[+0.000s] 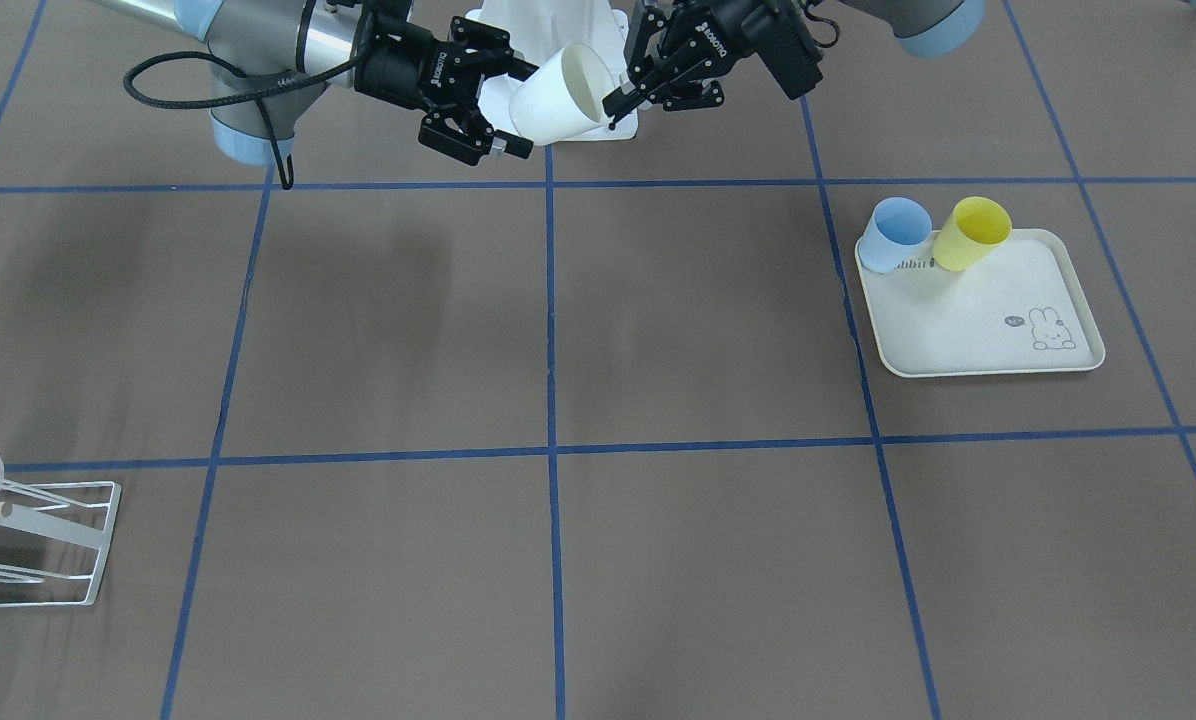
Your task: Transfer IKEA cup to right arm and place on rack
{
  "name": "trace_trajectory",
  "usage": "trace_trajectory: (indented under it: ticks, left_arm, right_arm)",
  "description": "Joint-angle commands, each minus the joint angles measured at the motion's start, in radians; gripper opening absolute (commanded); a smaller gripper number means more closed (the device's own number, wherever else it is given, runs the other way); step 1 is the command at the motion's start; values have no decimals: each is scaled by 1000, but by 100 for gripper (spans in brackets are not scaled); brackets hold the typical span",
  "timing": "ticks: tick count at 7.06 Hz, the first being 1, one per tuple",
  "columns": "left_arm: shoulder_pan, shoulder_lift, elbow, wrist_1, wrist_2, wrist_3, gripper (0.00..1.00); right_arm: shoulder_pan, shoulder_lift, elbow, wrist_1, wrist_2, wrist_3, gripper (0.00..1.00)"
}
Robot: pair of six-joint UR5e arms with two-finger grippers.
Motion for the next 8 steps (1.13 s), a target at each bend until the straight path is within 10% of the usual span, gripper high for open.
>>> trace_trajectory:
  ticks: [1, 5, 8]
  left_arm:
    - [2, 1, 0, -1, -1, 0, 0]
    - [8, -2, 1, -1, -3, 0, 0]
    - [10, -4, 1, 0, -3, 0, 0]
  right_arm:
    - [0, 0, 0, -1, -1, -4, 99]
    - [3, 0, 1, -1, -1, -6, 98]
    - [20, -5, 1, -12, 2, -9, 51]
